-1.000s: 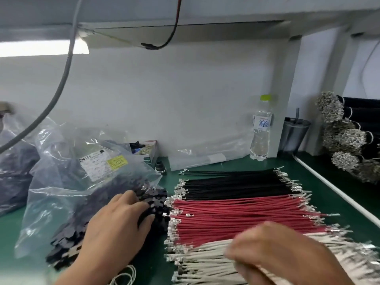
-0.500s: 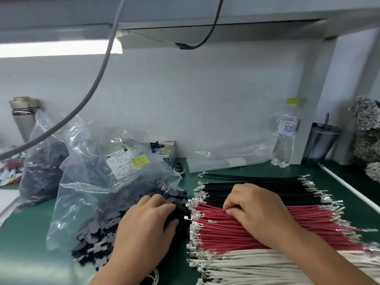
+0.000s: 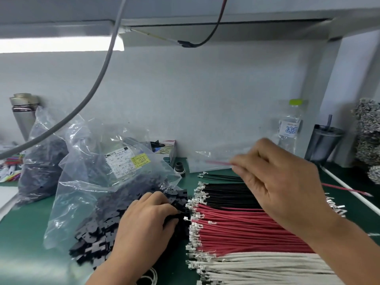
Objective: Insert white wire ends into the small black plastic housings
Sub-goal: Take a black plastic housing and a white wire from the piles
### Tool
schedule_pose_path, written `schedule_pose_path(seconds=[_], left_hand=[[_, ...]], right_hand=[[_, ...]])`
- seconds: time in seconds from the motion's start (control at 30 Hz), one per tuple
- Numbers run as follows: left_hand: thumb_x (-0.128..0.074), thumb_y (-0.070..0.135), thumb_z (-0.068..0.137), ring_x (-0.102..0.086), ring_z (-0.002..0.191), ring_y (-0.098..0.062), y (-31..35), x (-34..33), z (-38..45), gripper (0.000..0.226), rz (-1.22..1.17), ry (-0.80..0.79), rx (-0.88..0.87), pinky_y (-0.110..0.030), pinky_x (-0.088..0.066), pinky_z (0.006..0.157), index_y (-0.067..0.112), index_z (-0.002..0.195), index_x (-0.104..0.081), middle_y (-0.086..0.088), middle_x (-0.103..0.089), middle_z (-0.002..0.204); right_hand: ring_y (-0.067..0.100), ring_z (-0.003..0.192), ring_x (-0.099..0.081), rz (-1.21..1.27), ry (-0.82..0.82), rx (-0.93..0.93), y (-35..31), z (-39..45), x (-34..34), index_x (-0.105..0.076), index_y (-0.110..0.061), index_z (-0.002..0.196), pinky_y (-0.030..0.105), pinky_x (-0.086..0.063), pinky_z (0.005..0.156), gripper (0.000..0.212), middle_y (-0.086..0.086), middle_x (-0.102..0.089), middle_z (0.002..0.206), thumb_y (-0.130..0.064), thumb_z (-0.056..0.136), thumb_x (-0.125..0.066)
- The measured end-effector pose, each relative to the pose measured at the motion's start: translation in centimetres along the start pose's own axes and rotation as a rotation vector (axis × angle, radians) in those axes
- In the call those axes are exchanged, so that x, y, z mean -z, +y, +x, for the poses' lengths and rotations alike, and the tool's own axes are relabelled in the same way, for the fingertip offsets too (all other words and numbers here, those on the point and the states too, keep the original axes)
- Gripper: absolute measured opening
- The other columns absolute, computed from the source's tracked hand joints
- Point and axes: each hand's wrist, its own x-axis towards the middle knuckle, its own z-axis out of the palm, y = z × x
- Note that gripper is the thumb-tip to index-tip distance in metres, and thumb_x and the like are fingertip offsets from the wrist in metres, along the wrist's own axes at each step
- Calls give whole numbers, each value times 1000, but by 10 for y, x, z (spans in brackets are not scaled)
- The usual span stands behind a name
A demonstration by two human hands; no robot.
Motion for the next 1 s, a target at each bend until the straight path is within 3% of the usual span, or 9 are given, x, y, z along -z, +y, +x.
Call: schedule_pose_path(seconds=[0.07,0.17,0.3,0.43,0.53,0.63,0.73,0.83,1.0], left_hand=[[-96,30,63,-65,77,-8,1,5,1,23,-46,42,27,-23,-47,63,34,79,-79,23,-65,82],[-95,22,60,-64,62,2,5,12,0,28,-230,153,130,-12,-47,57,35,74,-75,26,-68,72],[-87,16,73,-70,58,-8,11,14,-4,28,-724,171,324,-10,-50,55,40,85,-76,11,-73,72],[-73,-1,88,-73,63,-28,21,17,-6,43,-1152,42,348,-26,-56,56,37,107,-76,-3,-69,84],[-63,0,95,-58,51,-24,26,17,-7,29,-1214,-16,386,-25,-45,45,25,93,-79,-8,-66,66],[-62,1,96,-47,44,-22,30,16,-6,27,-1291,-70,445,-24,-38,39,18,88,-81,-17,-62,57],[-74,9,79,-53,47,-23,39,20,-4,17,-1438,-143,465,-25,-45,42,13,93,-83,-24,-66,64],[-83,7,65,-60,51,-21,44,23,-4,33,-1474,-221,379,-22,-51,51,10,98,-83,-22,-69,66],[-84,6,65,-73,58,-28,52,23,-6,24,-1390,-95,346,-25,-56,48,11,89,-83,-23,-76,75]], right_hand=[[12,57,-47,-31,-58,26,-3,-20,-1,-73,-15,93,25,-44,42,4,-5,-51,77,-18,95,-72],[15,68,-58,-40,-156,24,-5,-53,-10,-75,-11,99,29,-49,40,28,-2,-60,86,-2,75,-84],[18,74,-63,23,-183,-22,-2,-68,-18,-75,-12,110,32,-53,45,42,-1,-65,92,7,72,-80],[8,66,-55,119,-142,-101,-6,-67,-10,-77,-22,97,25,-48,44,16,-11,-56,80,-28,95,-62],[5,64,-55,157,-114,-132,-6,-65,-9,-76,-25,85,23,-48,47,27,-14,-57,77,-39,95,-55],[5,63,-55,168,-92,-125,-8,-66,-11,-79,-21,93,24,-49,46,19,-12,-61,80,-29,93,-62],[7,61,-53,166,-44,-111,-12,-66,-14,-80,-22,105,25,-47,42,23,-8,-62,79,-18,90,-63],[7,57,-49,184,18,-111,-17,-63,-13,-82,-25,95,22,-43,41,22,-9,-60,74,-27,92,-60],[-1,64,-52,227,11,-122,-19,-59,-8,-79,-23,86,17,-44,51,26,-12,-63,82,-33,94,-57]])
